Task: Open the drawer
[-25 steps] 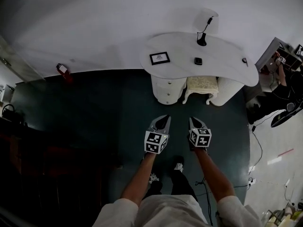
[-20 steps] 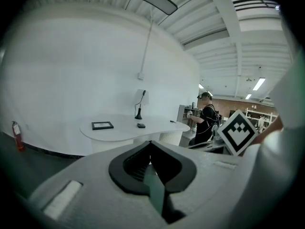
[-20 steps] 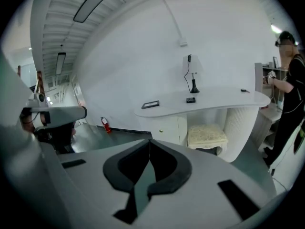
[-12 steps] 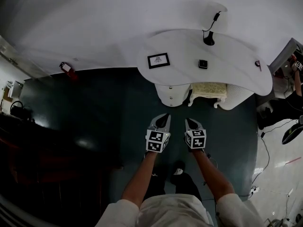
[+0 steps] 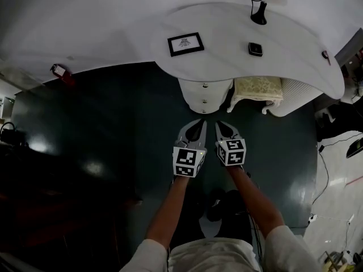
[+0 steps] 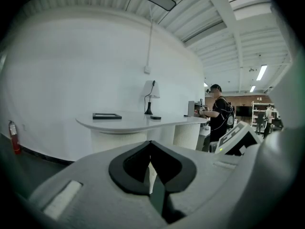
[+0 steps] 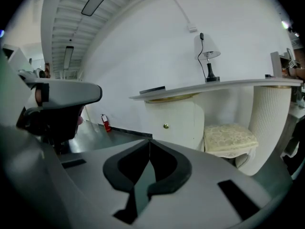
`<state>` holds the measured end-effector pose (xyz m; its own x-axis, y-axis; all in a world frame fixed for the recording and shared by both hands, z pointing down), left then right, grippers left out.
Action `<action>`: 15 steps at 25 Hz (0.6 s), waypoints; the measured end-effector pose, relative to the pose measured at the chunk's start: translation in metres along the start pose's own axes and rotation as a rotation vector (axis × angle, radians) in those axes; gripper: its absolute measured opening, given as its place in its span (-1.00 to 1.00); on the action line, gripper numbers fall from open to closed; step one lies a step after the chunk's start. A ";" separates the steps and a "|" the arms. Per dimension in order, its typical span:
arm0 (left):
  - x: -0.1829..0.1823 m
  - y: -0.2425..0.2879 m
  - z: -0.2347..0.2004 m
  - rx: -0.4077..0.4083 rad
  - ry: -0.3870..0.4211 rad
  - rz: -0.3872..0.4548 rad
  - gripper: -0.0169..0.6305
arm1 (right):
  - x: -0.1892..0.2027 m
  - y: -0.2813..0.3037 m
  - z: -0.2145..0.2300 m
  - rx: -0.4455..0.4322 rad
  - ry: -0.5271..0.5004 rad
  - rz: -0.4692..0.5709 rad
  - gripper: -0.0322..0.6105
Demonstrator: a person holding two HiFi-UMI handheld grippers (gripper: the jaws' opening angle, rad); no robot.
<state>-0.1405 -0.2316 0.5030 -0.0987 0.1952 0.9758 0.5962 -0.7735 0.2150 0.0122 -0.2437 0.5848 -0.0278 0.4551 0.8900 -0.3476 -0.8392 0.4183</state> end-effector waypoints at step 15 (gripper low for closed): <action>0.270 0.104 -0.077 -0.021 0.041 0.070 -0.92 | 0.214 0.182 0.040 0.042 0.007 0.096 -0.85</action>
<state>-0.1663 -0.3061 0.7922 -0.0903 0.1158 0.9892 0.5858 -0.7970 0.1468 -0.0194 -0.3106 0.8584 -0.0656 0.3737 0.9252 -0.3032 -0.8909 0.3383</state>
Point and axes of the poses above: the fingertips, and each gripper's own axes: y forward along the fingers, z to its right, x out of its underside, the point moved 10 cm from there along -y, backward along the fingers, and after that the axes turned 2 degrees about x, right-handed, at the moved point
